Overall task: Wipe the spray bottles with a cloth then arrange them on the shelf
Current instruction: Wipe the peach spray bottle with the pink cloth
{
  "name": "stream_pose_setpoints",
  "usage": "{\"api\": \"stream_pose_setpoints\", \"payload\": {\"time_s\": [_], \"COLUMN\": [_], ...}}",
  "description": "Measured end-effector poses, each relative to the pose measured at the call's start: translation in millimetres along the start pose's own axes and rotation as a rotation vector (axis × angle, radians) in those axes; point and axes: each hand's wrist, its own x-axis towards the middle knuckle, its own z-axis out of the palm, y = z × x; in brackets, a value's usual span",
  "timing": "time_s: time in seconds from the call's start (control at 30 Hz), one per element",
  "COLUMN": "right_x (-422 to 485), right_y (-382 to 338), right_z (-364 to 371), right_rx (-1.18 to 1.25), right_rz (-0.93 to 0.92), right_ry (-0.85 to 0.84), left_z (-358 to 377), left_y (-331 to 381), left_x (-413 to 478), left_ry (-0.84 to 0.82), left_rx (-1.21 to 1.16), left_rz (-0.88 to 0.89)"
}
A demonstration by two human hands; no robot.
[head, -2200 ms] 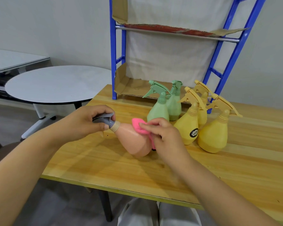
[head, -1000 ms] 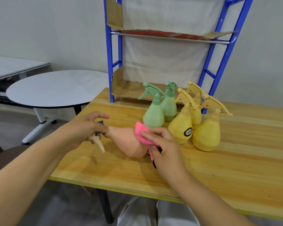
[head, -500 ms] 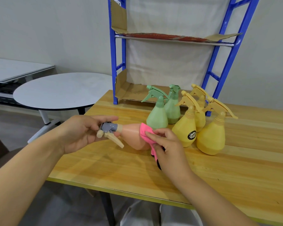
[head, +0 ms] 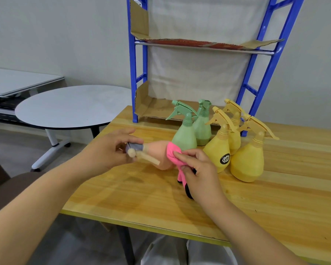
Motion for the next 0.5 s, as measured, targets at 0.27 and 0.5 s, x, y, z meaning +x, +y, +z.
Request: {"api": "stream_pose_setpoints", "payload": {"time_s": [0.27, 0.5], "right_x": [5, 14], "right_y": [-2, -10], "right_z": [-5, 1], "right_rx": [0.067, -0.014], "right_rz": [0.046, 0.012], "right_ry": [0.043, 0.028], "left_z": [4, 7], "left_y": [-10, -10], "left_x": [9, 9], "left_ry": [0.215, 0.298], "left_rx": [0.035, -0.294], "left_rz": [0.047, -0.178]}}
